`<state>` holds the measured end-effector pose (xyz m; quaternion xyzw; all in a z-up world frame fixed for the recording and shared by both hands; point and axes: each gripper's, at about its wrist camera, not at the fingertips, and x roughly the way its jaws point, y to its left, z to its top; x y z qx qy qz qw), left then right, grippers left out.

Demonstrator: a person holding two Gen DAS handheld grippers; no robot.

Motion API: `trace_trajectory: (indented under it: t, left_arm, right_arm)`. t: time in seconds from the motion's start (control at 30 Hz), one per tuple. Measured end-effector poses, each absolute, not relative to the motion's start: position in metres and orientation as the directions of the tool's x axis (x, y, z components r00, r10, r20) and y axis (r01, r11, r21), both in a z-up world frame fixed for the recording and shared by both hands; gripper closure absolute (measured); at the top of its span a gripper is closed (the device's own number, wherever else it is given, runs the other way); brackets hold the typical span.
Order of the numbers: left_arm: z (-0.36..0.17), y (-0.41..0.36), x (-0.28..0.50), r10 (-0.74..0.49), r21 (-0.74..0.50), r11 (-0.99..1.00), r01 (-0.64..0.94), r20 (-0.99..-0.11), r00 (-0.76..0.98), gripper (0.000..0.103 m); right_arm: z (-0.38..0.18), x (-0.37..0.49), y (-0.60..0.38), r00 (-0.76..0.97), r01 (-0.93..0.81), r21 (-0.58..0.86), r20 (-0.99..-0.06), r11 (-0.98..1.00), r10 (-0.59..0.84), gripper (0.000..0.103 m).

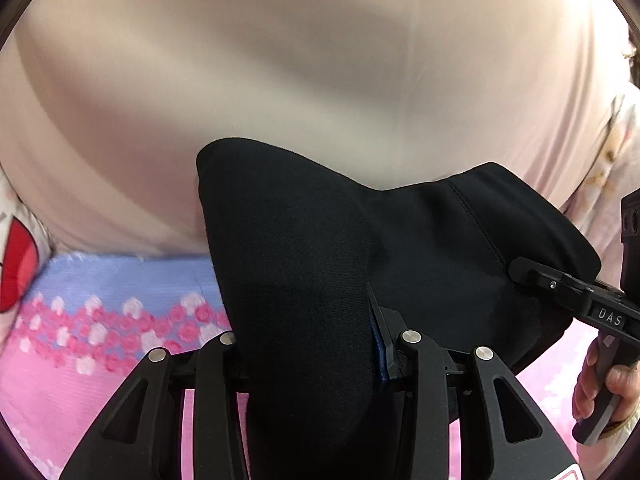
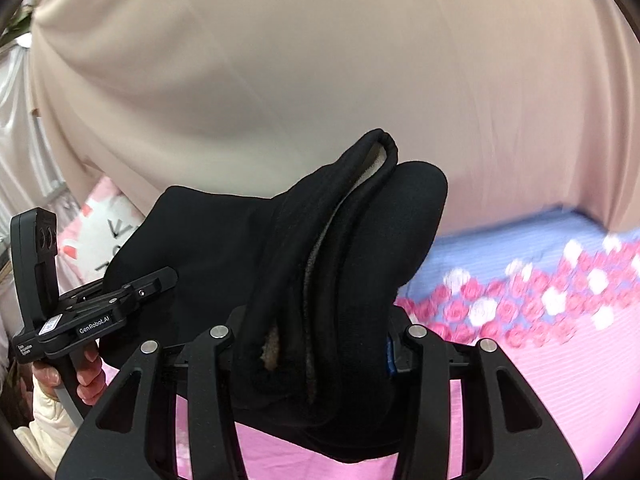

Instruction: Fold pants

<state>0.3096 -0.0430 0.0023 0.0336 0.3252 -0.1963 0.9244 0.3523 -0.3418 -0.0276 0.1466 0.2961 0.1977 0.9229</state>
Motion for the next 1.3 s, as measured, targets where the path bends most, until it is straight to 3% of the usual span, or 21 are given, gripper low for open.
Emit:
trace_trajectory:
  t: [0.27,0.43,0.57,0.63,0.67,0.7,0.83,0.9,1.03,1.1,1.17,1.23,1.3]
  left_arm:
    - [-0.083,-0.048,0.35,-0.307,-0.085,0.924,0.372,-0.744,0.593,0.066]
    - [-0.107,-0.042,0.347,-0.309,-0.092,0.926,0.367,-0.744,0.593,0.061]
    - [-0.119,-0.036,0.347,-0.303,-0.102,0.934,0.342,-0.733,0.609,0.047]
    - [-0.123,-0.033,0.345,-0.276,-0.089,0.946,0.312,-0.728,0.627,0.031]
    - [-0.122,-0.038,0.346,-0.247,-0.071,0.955,0.287,-0.725,0.643,0.014]
    - [-0.121,-0.036,0.343,-0.211,-0.048,0.966,0.255,-0.719,0.662,0.006]
    - [-0.113,-0.023,0.321,-0.172,-0.018,0.972,0.234,-0.734,0.657,0.005]
    - [-0.106,-0.012,0.305,-0.142,0.017,0.973,0.231,-0.745,0.651,0.005]
    - [-0.073,0.002,0.265,-0.042,0.118,0.977,0.179,-0.712,0.701,0.006]
    - [-0.058,-0.005,0.26,-0.043,0.137,0.971,0.194,-0.703,0.71,0.006]
    - [-0.055,-0.018,0.266,-0.063,0.115,0.972,0.206,-0.713,0.698,0.006]
    - [-0.072,-0.037,0.278,-0.086,0.101,0.964,0.247,-0.76,0.645,0.006]
    - [-0.099,-0.052,0.284,-0.057,0.124,0.958,0.259,-0.802,0.594,0.006]
  right_arm:
    - [-0.12,0.384,-0.344,0.644,-0.211,0.426,-0.617,0.88,0.453,0.06]
    - [-0.143,0.382,-0.356,0.613,-0.194,0.495,-0.613,0.847,0.498,0.057]
    - [-0.153,0.385,-0.367,0.587,-0.168,0.564,-0.602,0.809,0.541,0.046]
    - [-0.154,0.386,-0.369,0.569,-0.174,0.588,-0.594,0.79,0.568,0.038]
    - [-0.154,0.385,-0.371,0.561,-0.177,0.599,-0.591,0.781,0.58,0.036]
    - [-0.153,0.383,-0.374,0.555,-0.173,0.613,-0.586,0.771,0.59,0.032]
    - [-0.153,0.353,-0.409,0.575,-0.103,0.666,-0.566,0.739,0.591,0.026]
    - [-0.146,0.32,-0.43,0.621,-0.016,0.61,-0.615,0.792,0.486,0.015]
    - [-0.095,0.259,-0.437,0.742,0.013,0.462,-0.599,0.887,0.301,0.032]
    - [-0.062,0.251,-0.418,0.773,-0.073,0.442,-0.542,0.894,0.331,0.042]
    - [-0.04,0.259,-0.389,0.767,-0.173,0.427,-0.507,0.887,0.393,0.045]
    - [-0.041,0.279,-0.353,0.72,-0.237,0.389,-0.545,0.89,0.429,0.059]
    - [-0.073,0.309,-0.324,0.655,-0.245,0.311,-0.645,0.918,0.394,0.071]
